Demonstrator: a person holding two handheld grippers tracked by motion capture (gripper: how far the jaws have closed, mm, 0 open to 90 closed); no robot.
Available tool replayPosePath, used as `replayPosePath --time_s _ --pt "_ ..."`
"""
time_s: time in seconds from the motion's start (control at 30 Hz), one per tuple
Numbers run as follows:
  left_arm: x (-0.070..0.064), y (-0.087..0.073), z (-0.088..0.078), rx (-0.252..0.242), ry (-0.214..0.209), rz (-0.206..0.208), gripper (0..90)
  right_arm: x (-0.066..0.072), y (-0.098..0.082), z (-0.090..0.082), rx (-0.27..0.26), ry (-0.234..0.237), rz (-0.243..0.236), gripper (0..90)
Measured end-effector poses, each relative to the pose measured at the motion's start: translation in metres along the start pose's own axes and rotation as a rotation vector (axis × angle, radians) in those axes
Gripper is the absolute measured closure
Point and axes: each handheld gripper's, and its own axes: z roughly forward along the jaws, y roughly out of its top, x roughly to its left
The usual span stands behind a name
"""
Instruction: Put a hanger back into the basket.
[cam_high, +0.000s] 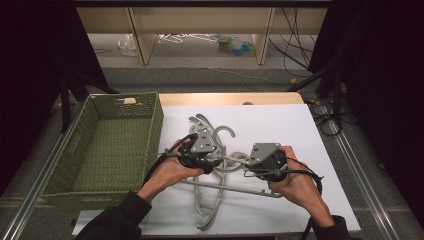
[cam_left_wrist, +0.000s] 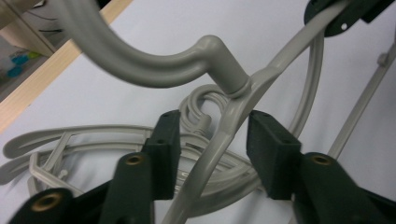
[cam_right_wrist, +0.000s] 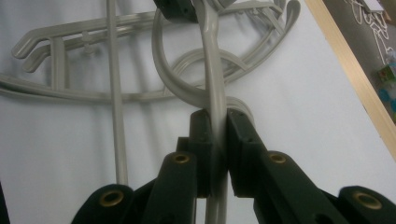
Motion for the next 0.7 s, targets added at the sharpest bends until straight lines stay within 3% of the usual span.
replayPosePath --time_s 0.1,0.23,0.33,0.47,0.57,0.63,0.7 --pt "-0.001 0.000 0.001 0.002 -0.013 0.046 66.4 0.001 0.001 -0.001 -0.002 0.004 -0.012 81.8" --pt "-0.007 0.005 -0.003 0.026 0.005 0.157 71.6 -0.001 0.000 -0.001 -0.011 0.006 -0.024 81.5" --pt "-0.011 0.010 -0.007 0.039 0.005 0.200 75.5 -0.005 -0.002 -0.004 -0.025 -0.003 -0.025 76.7" --pt "-0.018 0.016 -0.013 0.049 -0.016 0.193 81.1 -0.012 -0.004 -0.013 -0.072 -0.045 0.001 62.2" --pt "-0.018 0.019 -0.016 0.066 -0.008 0.182 81.1 -0.014 -0.003 -0.021 -0.110 -0.078 0.055 49.8" --pt "-0.014 0.019 -0.018 0.074 -0.002 0.149 81.1 -0.016 -0.001 -0.029 -0.172 -0.119 0.102 40.9" --pt "-0.009 0.019 -0.021 0.078 -0.005 0.110 81.2 -0.017 -0.001 -0.032 -0.190 -0.122 0.128 40.3"
